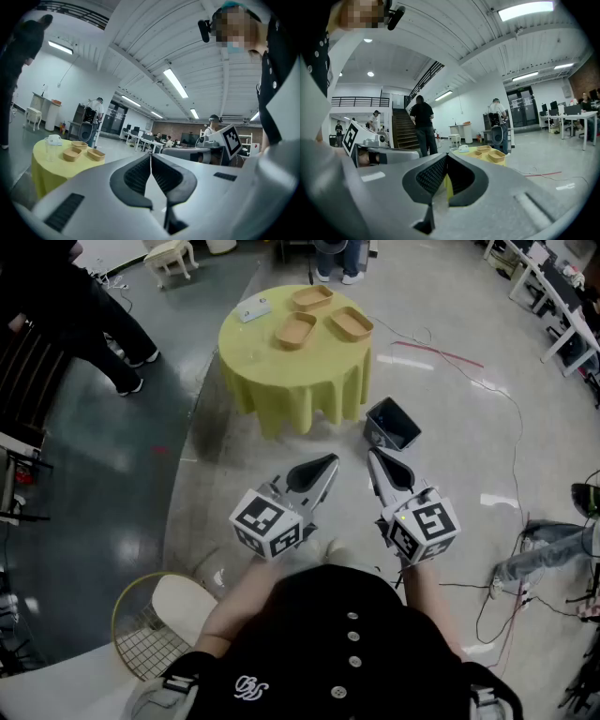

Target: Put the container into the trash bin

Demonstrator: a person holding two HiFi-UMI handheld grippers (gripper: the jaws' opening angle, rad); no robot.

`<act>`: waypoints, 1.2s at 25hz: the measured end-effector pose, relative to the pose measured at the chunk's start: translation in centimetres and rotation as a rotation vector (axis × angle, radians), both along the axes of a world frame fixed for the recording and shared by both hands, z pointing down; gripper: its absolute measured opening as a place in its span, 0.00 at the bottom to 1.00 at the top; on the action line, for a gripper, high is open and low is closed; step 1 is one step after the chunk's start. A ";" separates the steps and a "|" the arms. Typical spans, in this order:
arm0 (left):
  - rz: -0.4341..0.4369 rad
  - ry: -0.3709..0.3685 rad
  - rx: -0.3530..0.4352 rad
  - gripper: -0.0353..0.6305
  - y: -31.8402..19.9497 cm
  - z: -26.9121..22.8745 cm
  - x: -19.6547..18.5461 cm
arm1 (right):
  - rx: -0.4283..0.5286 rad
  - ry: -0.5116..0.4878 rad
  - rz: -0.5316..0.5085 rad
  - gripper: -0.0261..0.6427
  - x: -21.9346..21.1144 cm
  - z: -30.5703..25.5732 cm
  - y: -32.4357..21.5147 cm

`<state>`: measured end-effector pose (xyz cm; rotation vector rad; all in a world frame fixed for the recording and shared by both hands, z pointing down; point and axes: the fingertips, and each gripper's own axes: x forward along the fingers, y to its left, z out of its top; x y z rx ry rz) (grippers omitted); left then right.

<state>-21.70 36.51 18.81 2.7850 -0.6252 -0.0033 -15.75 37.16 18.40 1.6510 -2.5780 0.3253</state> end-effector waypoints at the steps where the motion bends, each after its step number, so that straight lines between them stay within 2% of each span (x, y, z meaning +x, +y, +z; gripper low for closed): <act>1: -0.002 0.003 0.002 0.08 -0.2 -0.1 0.0 | 0.001 0.001 -0.004 0.05 -0.2 0.0 -0.2; 13: 0.003 0.000 0.023 0.08 -0.5 -0.4 1.3 | 0.004 0.048 -0.044 0.05 -1.4 0.5 -0.2; 18: 0.014 -0.015 0.027 0.08 0.1 0.0 2.5 | 0.042 0.026 -0.041 0.05 -0.3 -0.9 0.2; 22: -0.011 0.004 0.022 0.08 -0.1 0.1 3.0 | 0.068 0.031 -0.059 0.05 0.4 -1.1 0.5; 30: -0.035 0.010 -0.010 0.08 0.4 1.6 4.2 | 0.025 -0.041 -0.099 0.05 2.5 1.1 2.7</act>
